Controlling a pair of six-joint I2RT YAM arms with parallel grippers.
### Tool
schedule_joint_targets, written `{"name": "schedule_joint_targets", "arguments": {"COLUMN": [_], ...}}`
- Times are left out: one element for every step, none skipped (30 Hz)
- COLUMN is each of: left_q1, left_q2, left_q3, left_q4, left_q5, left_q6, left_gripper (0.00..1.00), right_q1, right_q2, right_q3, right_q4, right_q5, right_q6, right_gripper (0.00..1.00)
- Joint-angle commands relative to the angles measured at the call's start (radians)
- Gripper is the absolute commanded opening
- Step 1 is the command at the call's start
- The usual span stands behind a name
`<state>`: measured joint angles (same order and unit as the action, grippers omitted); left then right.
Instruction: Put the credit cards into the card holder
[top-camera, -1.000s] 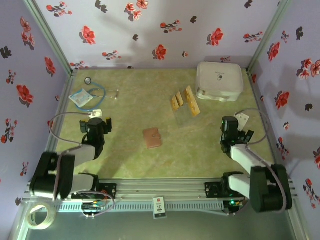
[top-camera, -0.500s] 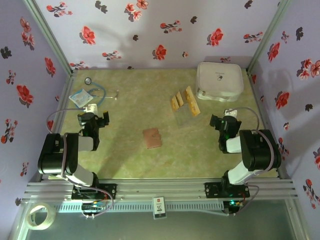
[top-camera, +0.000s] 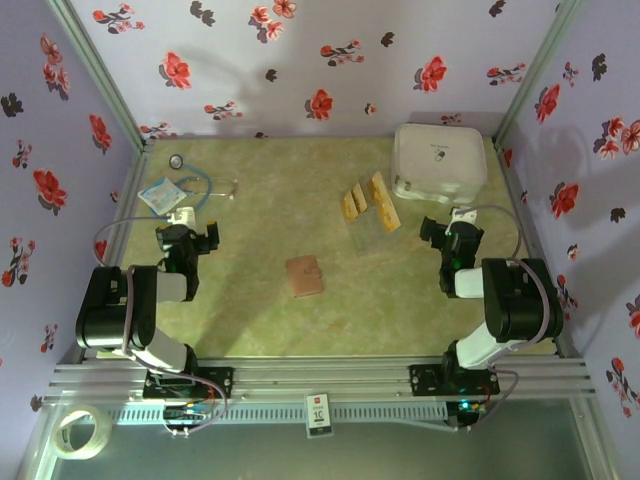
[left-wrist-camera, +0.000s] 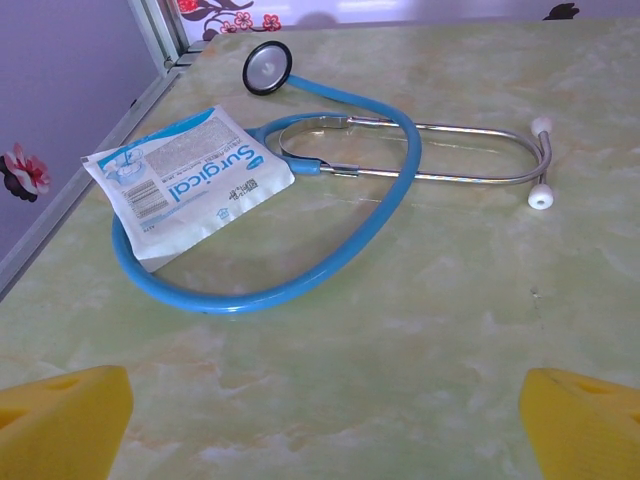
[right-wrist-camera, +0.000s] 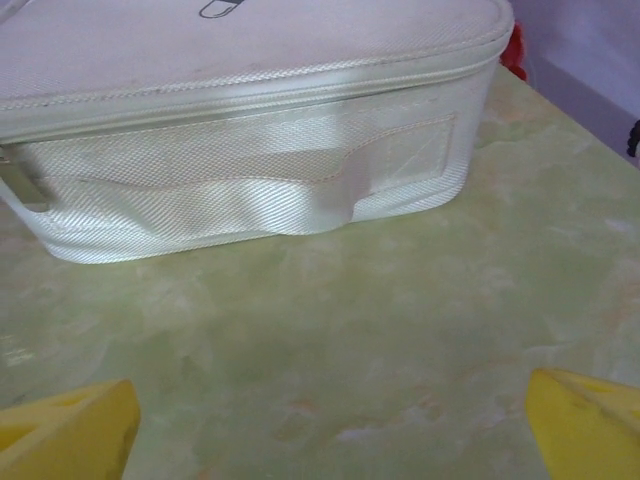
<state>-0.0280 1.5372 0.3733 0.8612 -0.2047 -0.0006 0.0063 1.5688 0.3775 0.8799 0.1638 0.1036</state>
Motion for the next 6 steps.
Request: {"name": "schedule_joint_targets", "arguments": {"left_q1": [0.001,0.001,0.0,0.0,0.0,0.0], "left_q2": [0.009,0.009,0.009,0.009,0.01,0.009], "left_q3": [0.013,0.013,0.013,0.013,0.013,0.013], "left_q4": [0.045,0.045,0.046,0.044,0.046,0.045], "left_q5": [0.008,0.008,0.009,0.008,0.008,0.008], "left_q6": [-0.009,-0.01,-0.01,-0.01,-0.01,-0.01], "left_gripper": [1.0,1.0,1.0,1.0,1.0,1.0], "right_q1": [0.0,-0.002,-0.011,-0.012,-0.011,-0.011], "right_q2": [-0.006,0.002,0.011,0.004,-0.008,-0.016], "right_q3": [0.034,0.045,0.047,0.038,0.028,0.016], "right_q4": [-0.039,-0.052,-0.041,-0.036,-0.033,-0.017], "right_q5": [-0.036,-0.038,-0.057,-0.057,-0.058,-0.064], "right_q6": [-0.018,-0.013,-0.009,-0.011,-0.012,-0.014], "right_gripper": [0.99,0.99,0.99,0.99,0.99,0.99]}}
